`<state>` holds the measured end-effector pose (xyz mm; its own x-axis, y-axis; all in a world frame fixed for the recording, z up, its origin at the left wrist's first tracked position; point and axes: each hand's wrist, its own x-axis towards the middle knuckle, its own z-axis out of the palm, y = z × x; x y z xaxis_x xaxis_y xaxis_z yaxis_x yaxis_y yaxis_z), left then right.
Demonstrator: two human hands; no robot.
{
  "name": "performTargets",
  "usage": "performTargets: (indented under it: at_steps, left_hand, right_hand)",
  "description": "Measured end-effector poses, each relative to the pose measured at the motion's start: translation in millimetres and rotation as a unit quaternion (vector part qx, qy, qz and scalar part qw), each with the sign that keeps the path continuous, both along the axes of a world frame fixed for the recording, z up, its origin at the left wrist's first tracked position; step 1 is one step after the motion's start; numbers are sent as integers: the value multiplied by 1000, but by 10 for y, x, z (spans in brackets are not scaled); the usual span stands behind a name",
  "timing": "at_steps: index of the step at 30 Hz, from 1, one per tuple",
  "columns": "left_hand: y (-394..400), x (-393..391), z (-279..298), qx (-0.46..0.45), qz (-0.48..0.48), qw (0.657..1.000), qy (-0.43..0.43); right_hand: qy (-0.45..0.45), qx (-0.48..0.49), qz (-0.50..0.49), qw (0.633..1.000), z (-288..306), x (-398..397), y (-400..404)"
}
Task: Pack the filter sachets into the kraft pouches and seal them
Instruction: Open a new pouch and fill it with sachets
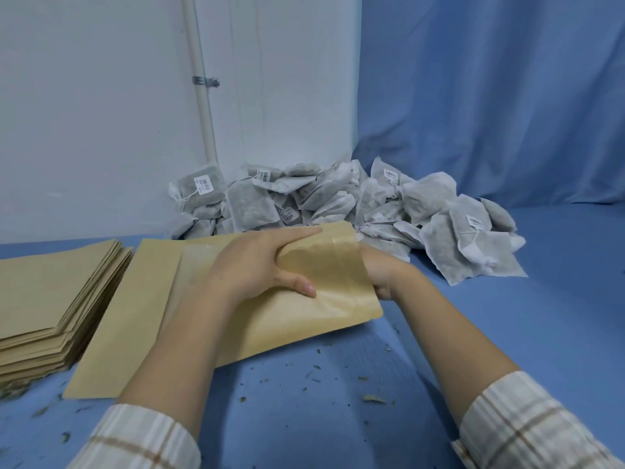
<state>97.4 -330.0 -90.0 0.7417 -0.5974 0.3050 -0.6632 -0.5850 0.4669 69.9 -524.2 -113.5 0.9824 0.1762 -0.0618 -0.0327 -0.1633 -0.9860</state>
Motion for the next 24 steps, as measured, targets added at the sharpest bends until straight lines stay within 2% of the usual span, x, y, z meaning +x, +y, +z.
performTargets:
  at_steps: [2, 4, 6, 7, 8, 9, 11, 12, 13, 16, 18, 19, 22, 23, 24]
  left_hand:
    - [10, 12, -16, 5, 11, 1000, -9]
    - [28, 27, -28, 13, 24, 999, -34]
    - [43, 37, -39, 15, 40, 998, -52]
    - [50, 43, -44, 14, 49, 997, -57]
    - [60, 48, -52, 13, 58, 996, -63]
    - [67, 54, -60, 13, 66, 995, -68]
    - [71, 66, -75, 20, 73, 995, -68]
    - [72, 67, -83, 22, 74, 995, -63]
    - [73, 69, -90, 22, 74, 995, -58]
    - [78, 76, -107, 18, 75, 996, -51]
    - [88, 81, -114, 13, 76, 996, -49]
    - [94, 85, -116, 12, 77, 996, -48]
    - [100, 92, -123, 12, 82, 996, -43]
    - [107, 97, -125, 9, 85, 995, -42]
    - [114, 103, -126, 6, 88, 995, -42]
  right_hand:
    - [19, -32, 21, 999, 20, -21, 12]
    - [-32, -38, -25, 998, 13, 6, 20]
    - [-103, 23, -155, 982, -10, 55, -27]
    - [-144, 2, -247, 958, -36, 79, -86]
    - [-177, -93, -337, 920, -68, 104, -165]
    - [-190, -241, -392, 868, -113, 115, -256]
    - [-153, -498, -370, 769, -230, 130, -417]
    - [-109, -566, -334, 746, -288, 139, -467]
    - [-69, -600, -302, 738, -340, 141, -494]
    - [-8, -606, -256, 753, -468, 153, -542]
    - [1, -565, -268, 780, -482, 154, -558]
    - [-15, -553, -288, 782, -475, 159, -558]
    - [-177, -503, -410, 740, -386, 158, -535]
    - [-230, -448, -456, 734, -353, 153, -516]
    - [-255, -367, -496, 745, -320, 148, -498]
